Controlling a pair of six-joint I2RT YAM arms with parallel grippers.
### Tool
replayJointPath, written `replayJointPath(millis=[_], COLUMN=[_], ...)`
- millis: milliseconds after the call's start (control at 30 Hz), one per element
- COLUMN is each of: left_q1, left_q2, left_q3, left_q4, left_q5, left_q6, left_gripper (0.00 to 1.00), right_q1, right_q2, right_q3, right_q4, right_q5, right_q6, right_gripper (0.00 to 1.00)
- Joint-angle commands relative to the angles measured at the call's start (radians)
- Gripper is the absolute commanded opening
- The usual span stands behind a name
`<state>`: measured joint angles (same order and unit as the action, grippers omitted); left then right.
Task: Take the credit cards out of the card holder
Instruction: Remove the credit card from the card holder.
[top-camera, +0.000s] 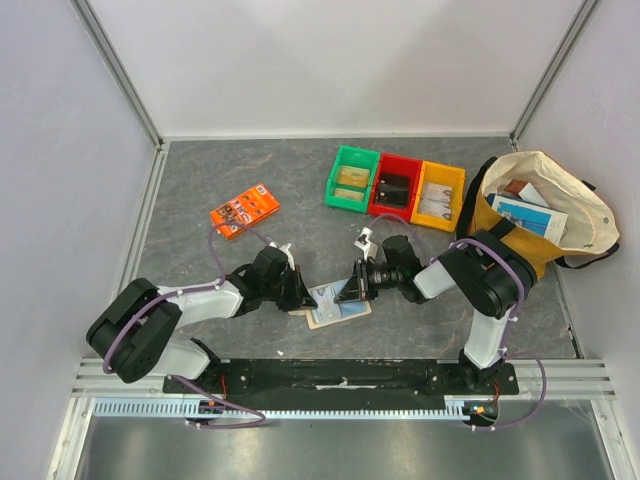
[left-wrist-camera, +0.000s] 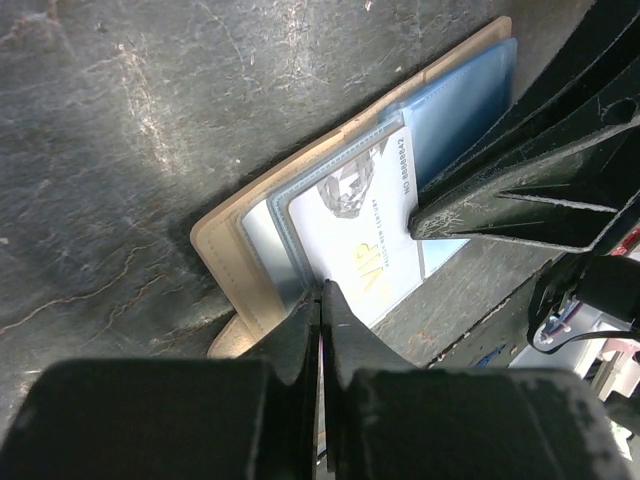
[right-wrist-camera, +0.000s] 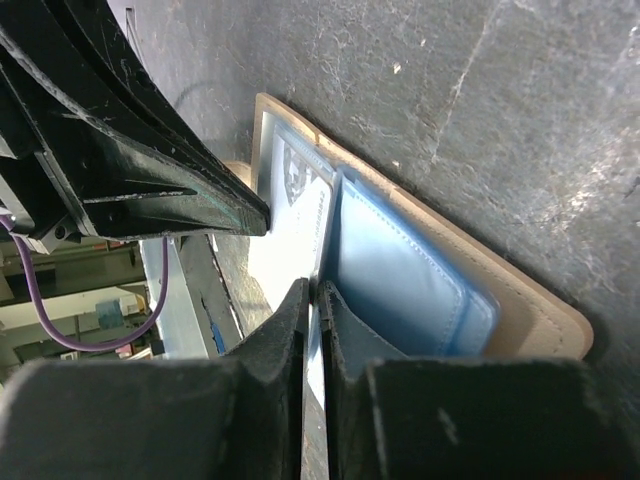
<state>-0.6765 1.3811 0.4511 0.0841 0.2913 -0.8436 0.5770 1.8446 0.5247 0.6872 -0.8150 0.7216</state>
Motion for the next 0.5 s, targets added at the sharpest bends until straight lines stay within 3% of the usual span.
replayJointPath(millis=[0,100,467], left_q1=[-0.006,-0.009,-0.008], left_q2=[0.027,0.029,0.039], left_q3=[-0.031,-0.034,-0.020], left_q4=[0.019,0.014,0.006], left_q5=[-0.027,-0.035,-0.029], left_q6=[0.011,0.009,0.014], left_gripper=[0.02,0.02,0.02], right_q1=[-0.012,-0.017,-0.028], right_q2=[-0.010,-0.010,0.001], right_q3=[-0.012,-0.022,-0.031], right_q4=[0.060,0.097,0.140], right_q5=[-0.019,-0.032,-0.052], right_q6=[0.022,0.041,0.064], right_gripper=[0.15,0.20,0.20])
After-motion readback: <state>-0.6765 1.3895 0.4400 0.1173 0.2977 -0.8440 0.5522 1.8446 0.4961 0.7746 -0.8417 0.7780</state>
